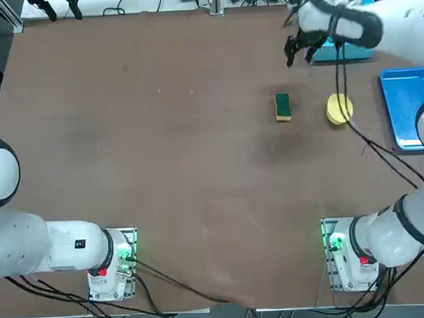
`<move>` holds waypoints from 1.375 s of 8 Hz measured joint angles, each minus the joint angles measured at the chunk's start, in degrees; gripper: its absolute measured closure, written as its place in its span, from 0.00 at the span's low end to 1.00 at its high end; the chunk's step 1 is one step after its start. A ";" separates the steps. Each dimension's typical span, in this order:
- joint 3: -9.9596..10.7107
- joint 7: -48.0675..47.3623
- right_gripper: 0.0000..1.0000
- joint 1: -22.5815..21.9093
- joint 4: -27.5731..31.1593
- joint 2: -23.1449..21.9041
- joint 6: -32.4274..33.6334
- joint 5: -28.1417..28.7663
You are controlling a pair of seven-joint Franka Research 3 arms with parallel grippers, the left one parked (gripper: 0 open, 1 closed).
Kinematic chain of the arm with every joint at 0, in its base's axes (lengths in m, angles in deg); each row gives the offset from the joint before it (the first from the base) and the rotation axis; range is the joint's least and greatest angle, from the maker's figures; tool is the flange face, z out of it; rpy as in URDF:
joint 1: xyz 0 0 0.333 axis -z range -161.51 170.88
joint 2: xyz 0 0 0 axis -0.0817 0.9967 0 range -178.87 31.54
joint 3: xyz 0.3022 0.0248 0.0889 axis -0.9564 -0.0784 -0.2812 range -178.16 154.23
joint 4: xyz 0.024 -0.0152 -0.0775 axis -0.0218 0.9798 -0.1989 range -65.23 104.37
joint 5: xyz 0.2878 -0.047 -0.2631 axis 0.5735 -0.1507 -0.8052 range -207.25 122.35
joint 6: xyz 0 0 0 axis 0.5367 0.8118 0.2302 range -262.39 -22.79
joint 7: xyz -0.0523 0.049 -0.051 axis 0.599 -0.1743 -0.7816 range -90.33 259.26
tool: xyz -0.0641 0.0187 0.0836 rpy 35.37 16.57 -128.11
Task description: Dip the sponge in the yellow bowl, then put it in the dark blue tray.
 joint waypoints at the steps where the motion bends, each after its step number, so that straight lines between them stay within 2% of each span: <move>1: -0.01 -0.83 0.00 -1.28 3.35 0.94 -4.33 0.00; 2: -0.02 -1.22 0.00 -2.25 5.17 2.43 -6.94 0.00; 5: -0.01 -3.98 0.00 -3.63 5.81 8.42 -12.67 0.01; 7: -0.01 -4.46 0.00 -4.00 5.76 10.86 -13.70 0.01; 11: 0.01 -6.19 0.00 -4.01 5.77 12.79 -13.82 0.01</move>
